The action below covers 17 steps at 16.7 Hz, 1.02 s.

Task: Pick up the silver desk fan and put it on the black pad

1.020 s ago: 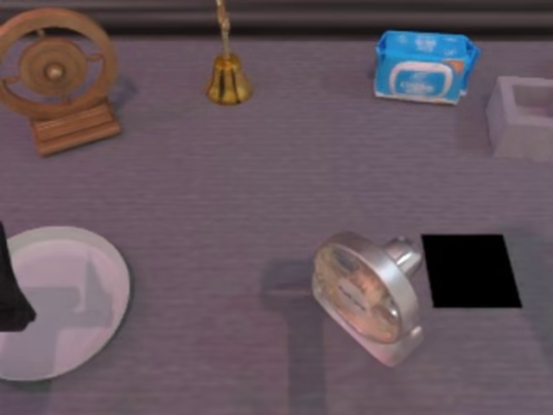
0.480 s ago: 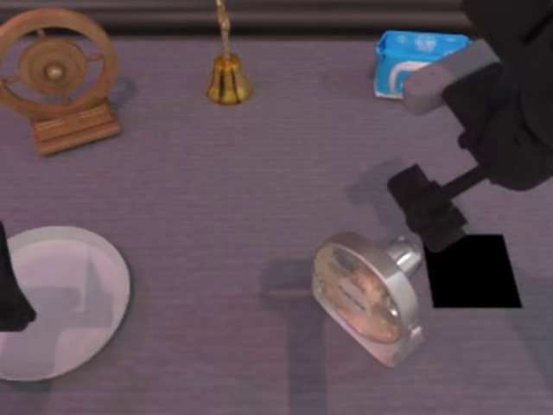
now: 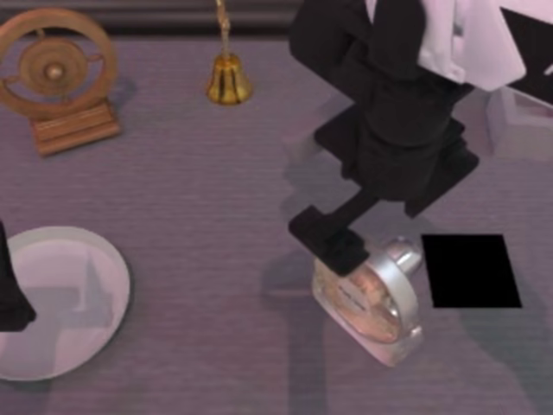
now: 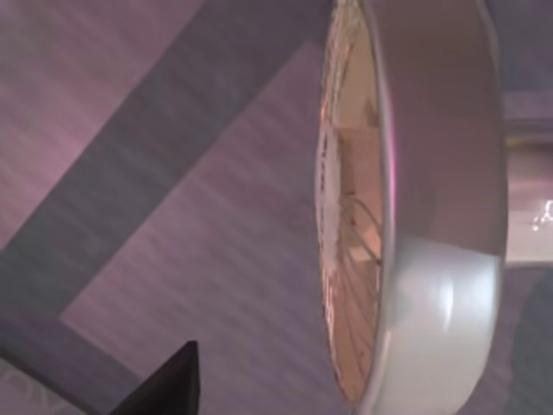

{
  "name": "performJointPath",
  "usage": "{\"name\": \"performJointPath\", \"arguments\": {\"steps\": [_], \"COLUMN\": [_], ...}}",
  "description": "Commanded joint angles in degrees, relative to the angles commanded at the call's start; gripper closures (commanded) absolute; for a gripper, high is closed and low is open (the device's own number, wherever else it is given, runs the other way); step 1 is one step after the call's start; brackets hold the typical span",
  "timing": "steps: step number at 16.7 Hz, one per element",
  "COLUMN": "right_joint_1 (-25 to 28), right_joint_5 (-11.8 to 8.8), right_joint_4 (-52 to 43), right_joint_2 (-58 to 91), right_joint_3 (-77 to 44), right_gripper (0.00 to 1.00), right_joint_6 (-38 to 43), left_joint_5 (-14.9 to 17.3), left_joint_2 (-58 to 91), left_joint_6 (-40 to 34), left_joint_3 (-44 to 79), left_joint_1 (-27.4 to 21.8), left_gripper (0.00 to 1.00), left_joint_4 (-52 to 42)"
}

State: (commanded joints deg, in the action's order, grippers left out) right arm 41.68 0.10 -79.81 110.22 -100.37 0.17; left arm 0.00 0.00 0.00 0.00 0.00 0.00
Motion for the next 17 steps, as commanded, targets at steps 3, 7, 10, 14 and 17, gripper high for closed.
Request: {"name": "performJointPath", "arguments": {"steps": [3,7,10,14,17], "right_joint_1": [0.17,0.03,0.14,0.28,0.28], "right_joint_5": [0.0,0.0,0.0,0.0,0.0], "right_joint_4": [-0.33,0.82,5.81,10.87,10.88], "right_joint_2": [0.44,0.33,0.49,0.79,0.79], "right_joint_3": [-0.37,0.8,5.65,10.48,10.48], "right_gripper": [0.0,0.0,0.0,0.0,0.0], "right_joint_6": [-0.01,-0.12,-0.03,0.1,0.1], "left_joint_5": [0.0,0.0,0.0,0.0,0.0], "left_joint_2": [0.0,0.0,0.0,0.0,0.0], "left_joint_6": [0.0,0.0,0.0,0.0,0.0], "left_joint_3": [0.0,0.0,0.0,0.0,0.0], "left_joint_1": [0.0,0.0,0.0,0.0,0.0], "left_gripper": [0.0,0.0,0.0,0.0,0.0], "left_joint_4": [0.0,0.0,0.0,0.0,0.0]}}
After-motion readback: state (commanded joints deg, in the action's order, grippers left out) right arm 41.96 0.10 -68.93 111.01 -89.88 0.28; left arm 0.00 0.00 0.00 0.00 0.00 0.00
